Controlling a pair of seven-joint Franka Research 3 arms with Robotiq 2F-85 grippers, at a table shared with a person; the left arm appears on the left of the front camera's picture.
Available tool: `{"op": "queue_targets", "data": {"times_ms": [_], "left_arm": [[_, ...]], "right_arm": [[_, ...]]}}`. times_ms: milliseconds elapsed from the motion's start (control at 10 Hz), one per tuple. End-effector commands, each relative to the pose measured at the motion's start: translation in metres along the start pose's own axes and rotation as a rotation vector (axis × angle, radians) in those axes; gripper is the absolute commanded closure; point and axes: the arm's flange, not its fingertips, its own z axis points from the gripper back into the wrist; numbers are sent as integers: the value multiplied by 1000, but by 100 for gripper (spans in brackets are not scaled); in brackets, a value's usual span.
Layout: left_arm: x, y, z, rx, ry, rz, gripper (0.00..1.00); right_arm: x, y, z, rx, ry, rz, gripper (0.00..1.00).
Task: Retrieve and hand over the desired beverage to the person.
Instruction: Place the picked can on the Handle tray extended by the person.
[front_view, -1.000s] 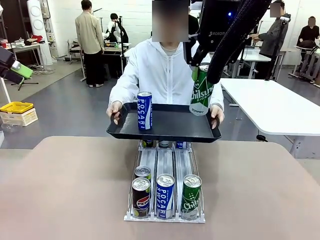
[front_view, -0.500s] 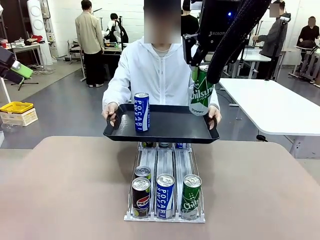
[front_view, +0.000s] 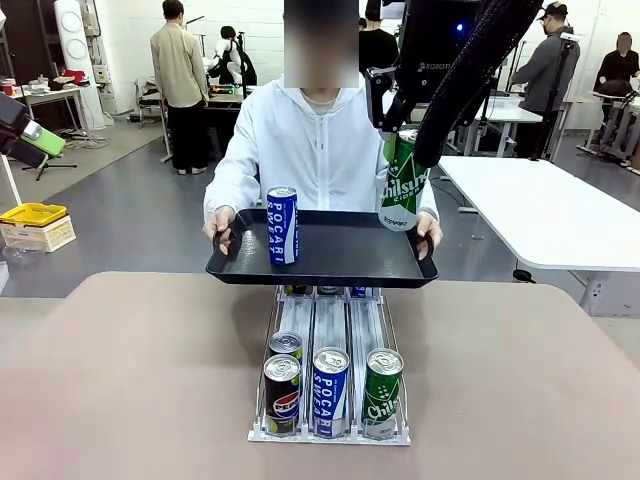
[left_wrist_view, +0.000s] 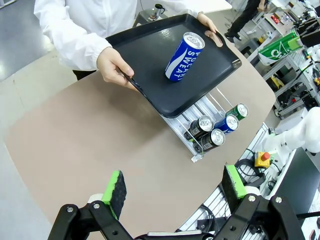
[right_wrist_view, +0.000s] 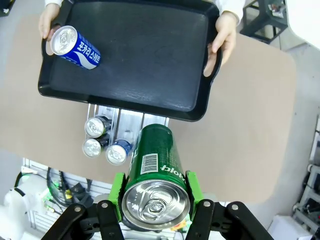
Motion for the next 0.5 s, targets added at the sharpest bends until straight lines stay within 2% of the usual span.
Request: {"op": "queue_targets", "data": {"times_ms": [0,400], "left_arm": [[0,1,1,-1,-2,1,0],[0,1,1,-1,-2,1,0]], "right_arm": [[-2,0,3,-10,-9,-19,50],[-2,0,3,-10,-9,-19,50]]}}
